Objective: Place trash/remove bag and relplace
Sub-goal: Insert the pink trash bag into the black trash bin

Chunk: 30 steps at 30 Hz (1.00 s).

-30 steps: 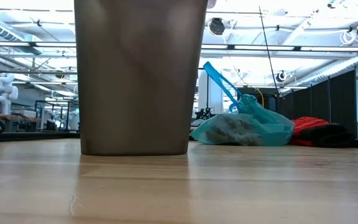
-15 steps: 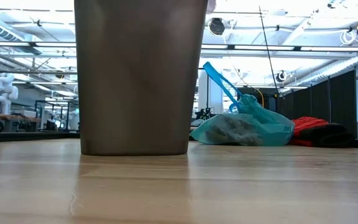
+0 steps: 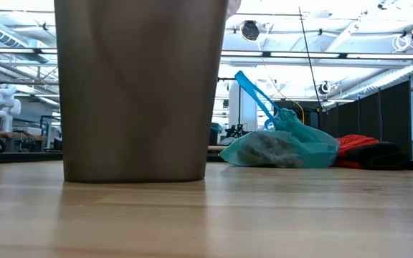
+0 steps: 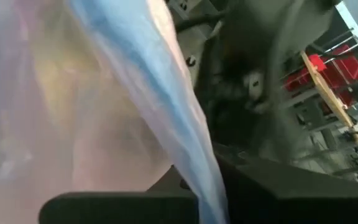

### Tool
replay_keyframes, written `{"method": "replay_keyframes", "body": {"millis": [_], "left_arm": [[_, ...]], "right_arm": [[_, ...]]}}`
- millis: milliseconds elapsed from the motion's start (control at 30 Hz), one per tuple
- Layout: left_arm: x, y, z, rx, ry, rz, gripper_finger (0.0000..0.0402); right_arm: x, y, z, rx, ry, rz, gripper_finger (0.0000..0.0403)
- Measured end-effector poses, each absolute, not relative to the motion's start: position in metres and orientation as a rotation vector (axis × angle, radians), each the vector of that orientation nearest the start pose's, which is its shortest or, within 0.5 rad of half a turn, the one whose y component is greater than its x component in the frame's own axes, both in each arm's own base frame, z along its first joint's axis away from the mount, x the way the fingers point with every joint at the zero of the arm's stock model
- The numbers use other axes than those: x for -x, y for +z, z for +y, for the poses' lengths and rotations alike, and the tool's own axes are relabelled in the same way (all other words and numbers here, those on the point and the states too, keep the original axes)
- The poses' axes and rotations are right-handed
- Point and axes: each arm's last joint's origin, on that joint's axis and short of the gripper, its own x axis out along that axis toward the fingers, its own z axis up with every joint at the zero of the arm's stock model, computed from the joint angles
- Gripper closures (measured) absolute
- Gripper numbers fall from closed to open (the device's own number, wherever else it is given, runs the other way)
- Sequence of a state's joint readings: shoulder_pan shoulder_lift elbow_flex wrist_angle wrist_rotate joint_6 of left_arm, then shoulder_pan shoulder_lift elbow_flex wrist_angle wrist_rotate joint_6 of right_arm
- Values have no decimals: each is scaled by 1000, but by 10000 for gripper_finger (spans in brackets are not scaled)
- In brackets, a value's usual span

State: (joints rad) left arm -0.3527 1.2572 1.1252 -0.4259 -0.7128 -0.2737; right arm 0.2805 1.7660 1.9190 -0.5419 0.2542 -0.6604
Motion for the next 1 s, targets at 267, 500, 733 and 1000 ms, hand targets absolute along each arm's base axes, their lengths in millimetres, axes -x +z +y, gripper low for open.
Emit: {"method": "replay_keyframes", "body": {"millis": [267,500,733,1000], "left_arm": [[-217,363,-76,-13,418,336,401],[-189,357,-72,4,576,375,401],[-178,312,-66,74,700,497,401],[-170,288,-65,123,784,490,401]], "right_arm": [[-383,425,96,722,272,296,403],[-404,413,74,699,298,266,403],[-440,383,55,687,290,262,403],[-461,355,32,605,304,314,403]]}}
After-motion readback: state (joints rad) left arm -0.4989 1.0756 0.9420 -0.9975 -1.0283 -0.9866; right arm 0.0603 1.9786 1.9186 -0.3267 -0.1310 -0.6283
